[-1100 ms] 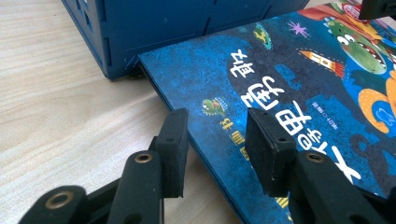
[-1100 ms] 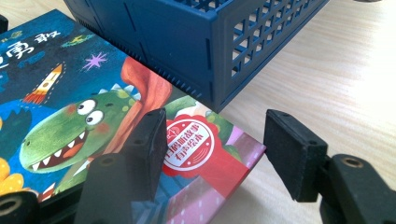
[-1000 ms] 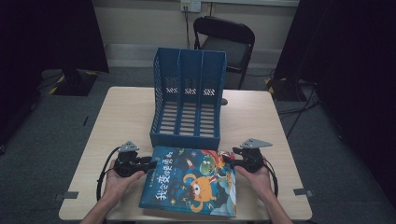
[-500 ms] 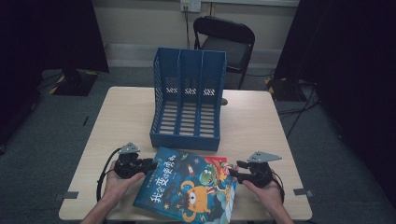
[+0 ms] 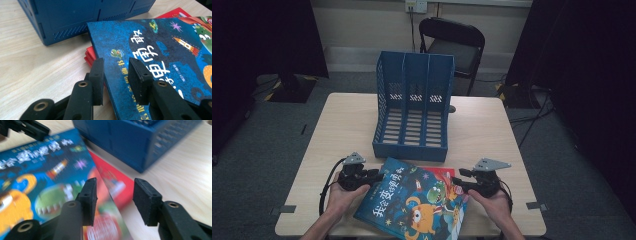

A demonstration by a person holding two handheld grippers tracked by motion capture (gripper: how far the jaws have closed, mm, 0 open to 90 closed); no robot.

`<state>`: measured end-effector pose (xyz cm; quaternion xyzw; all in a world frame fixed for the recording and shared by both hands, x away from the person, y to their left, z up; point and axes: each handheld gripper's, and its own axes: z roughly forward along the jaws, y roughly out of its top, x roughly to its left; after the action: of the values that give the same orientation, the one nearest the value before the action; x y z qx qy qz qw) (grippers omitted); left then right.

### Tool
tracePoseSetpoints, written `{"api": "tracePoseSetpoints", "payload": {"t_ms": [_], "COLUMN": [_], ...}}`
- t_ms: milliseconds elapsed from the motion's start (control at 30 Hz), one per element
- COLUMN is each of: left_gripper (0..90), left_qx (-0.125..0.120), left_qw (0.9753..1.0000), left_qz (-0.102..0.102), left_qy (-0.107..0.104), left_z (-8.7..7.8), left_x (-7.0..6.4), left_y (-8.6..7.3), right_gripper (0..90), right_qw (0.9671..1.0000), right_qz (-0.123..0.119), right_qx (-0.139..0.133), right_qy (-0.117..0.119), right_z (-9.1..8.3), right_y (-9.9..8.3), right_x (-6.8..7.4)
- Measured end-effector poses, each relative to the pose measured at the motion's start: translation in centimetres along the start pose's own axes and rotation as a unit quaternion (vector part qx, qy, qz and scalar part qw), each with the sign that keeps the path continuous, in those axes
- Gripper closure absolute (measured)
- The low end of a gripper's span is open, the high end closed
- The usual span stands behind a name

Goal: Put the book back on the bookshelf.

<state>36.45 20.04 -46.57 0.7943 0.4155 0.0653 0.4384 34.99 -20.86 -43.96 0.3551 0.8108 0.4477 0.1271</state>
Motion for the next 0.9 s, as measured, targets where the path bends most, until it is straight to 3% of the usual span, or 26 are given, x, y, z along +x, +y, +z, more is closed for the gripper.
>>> {"api": "tracePoseSetpoints", "payload": {"t_ms": [167, 300, 433, 667, 800, 900], "left_gripper": [66.1, 66.0, 66.0, 66.1, 66.6, 68.2], "left_qx": [0.001, 0.003, 0.01, 0.02, 0.016, 0.029], "left_qw": [1.0, 0.9999, 0.9997, 0.999, 0.9983, 0.9977], "left_qz": [0.007, 0.007, 0.014, 0.028, 0.037, 0.05], "left_qy": [-0.007, -0.014, -0.018, -0.03, -0.042, -0.036], "left_z": [0.5, 1.0, 1.5, 2.3, 3.1, 3.7], "left_x": [-0.2, -0.4, -0.7, -1.2, -1.5, -2.0], "left_y": [0.3, 0.6, 1.1, 1.9, 2.2, 3.0], "right_gripper": [56.3, 56.2, 55.7, 58.2, 58.2, 56.6], "right_qw": [0.9994, 0.9989, 0.9987, 0.9994, 0.9995, 0.9994], "right_qz": [-0.018, -0.021, -0.008, -0.003, -0.008, -0.017], "right_qx": [0.012, 0.024, 0.037, 0.023, 0.018, 0.019], "right_qy": [0.027, 0.036, 0.033, 0.024, 0.022, 0.025], "right_z": [2.6, 3.3, 3.1, 1.6, 1.4, 1.9], "right_y": [1.3, 1.0, 0.5, 0.5, 1.2, 1.9], "right_x": [1.3, 1.8, 1.5, 0.7, 0.2, 0.3]}}
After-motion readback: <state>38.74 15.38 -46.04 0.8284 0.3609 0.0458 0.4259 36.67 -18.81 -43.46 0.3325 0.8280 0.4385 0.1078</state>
